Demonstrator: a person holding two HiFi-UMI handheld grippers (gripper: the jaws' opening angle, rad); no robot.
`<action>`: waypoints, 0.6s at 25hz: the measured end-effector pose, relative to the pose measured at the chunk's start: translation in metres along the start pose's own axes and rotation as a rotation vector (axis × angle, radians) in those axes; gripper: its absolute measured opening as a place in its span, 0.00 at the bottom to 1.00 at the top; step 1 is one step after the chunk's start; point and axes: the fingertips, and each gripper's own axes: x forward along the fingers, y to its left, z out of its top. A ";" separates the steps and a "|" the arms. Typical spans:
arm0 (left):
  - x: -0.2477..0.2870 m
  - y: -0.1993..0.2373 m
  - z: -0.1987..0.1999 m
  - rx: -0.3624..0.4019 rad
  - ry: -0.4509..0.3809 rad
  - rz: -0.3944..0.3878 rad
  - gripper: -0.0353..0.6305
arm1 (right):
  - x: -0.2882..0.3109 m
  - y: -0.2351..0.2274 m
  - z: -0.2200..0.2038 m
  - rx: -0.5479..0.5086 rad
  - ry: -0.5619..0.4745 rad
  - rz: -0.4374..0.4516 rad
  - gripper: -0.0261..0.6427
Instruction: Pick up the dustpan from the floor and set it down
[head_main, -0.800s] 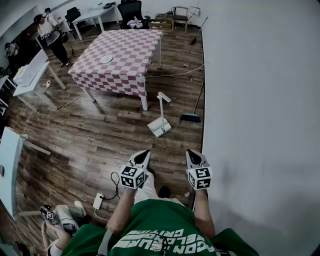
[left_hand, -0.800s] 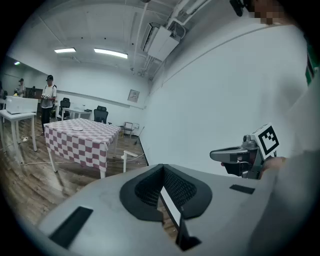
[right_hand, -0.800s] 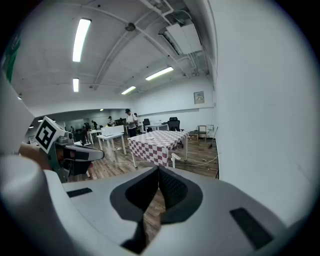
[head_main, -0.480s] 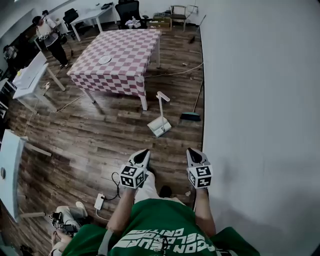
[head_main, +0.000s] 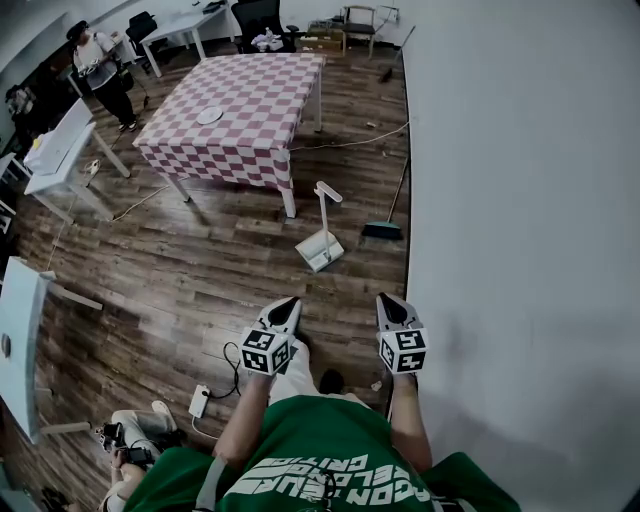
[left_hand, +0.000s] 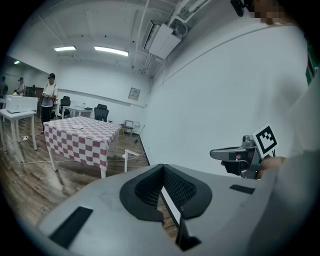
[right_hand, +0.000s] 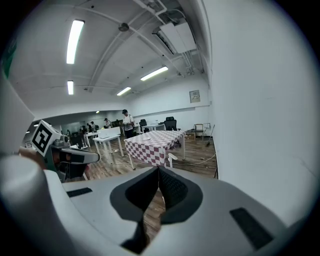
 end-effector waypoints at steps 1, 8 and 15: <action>0.002 0.002 0.001 -0.001 0.001 -0.001 0.06 | 0.003 -0.001 0.000 0.001 0.002 0.000 0.05; 0.022 0.019 0.009 -0.012 0.006 -0.004 0.06 | 0.029 -0.008 0.009 0.005 0.009 0.000 0.05; 0.053 0.049 0.024 -0.026 0.009 -0.004 0.06 | 0.074 -0.018 0.028 -0.003 0.019 0.008 0.05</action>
